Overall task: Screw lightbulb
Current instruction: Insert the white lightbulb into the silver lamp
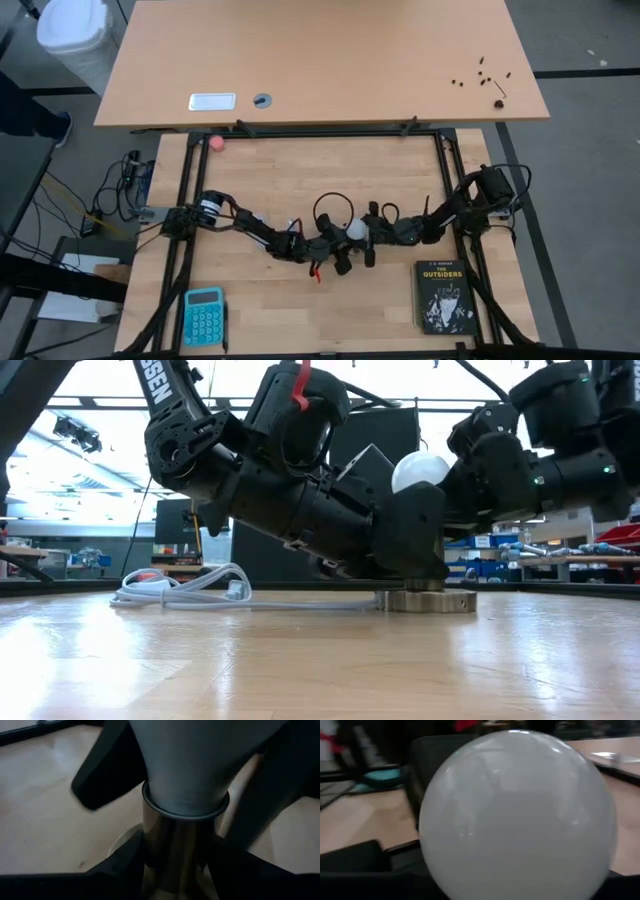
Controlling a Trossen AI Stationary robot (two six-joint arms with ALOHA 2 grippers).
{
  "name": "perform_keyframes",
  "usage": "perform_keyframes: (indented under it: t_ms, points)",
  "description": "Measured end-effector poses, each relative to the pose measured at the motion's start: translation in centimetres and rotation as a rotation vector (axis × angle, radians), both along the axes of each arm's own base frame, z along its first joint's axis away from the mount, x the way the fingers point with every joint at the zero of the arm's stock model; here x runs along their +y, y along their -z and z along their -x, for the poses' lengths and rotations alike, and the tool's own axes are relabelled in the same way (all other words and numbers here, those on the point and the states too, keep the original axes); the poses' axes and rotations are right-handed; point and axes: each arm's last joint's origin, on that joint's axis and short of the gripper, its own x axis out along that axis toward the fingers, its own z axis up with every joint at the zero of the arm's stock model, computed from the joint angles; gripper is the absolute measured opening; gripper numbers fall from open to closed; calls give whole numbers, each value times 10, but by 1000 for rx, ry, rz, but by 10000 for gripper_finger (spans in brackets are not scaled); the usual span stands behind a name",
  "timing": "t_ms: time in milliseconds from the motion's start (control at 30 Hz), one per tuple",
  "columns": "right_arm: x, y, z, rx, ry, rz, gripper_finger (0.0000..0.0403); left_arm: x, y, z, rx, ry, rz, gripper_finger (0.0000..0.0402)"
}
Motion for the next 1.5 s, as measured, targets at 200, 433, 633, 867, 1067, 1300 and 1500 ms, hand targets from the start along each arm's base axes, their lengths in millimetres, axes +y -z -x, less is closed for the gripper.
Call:
perform_keyframes:
  t_ms: [200, 433, 633, 867, 1067, 1300, 1500]
  points:
    - [15, -2, -5, 14, 185, 4, 212, 1, 0, 1, -4, -34, -5, 184]
    - [28, -5, -25, 96, 319, 47, 188, 1, 1, 2, 3, -46, -9, 184]
    - [27, -4, -23, 94, 304, 40, 209, -3, 0, 2, 5, -42, -19, 184]
    - [19, -6, -11, 59, 119, -44, 263, -6, 0, 2, 9, -17, -21, 184]
    - [10, -9, 5, 81, -65, -28, 299, -8, 1, 2, 13, 0, -21, 184]
    - [7, -11, 15, 99, -271, 125, 307, -12, 0, 1, 18, 100, 9, 184]
    - [-4, -13, 11, 71, -407, 130, 307, -14, 0, 0, 27, 208, 26, 184]
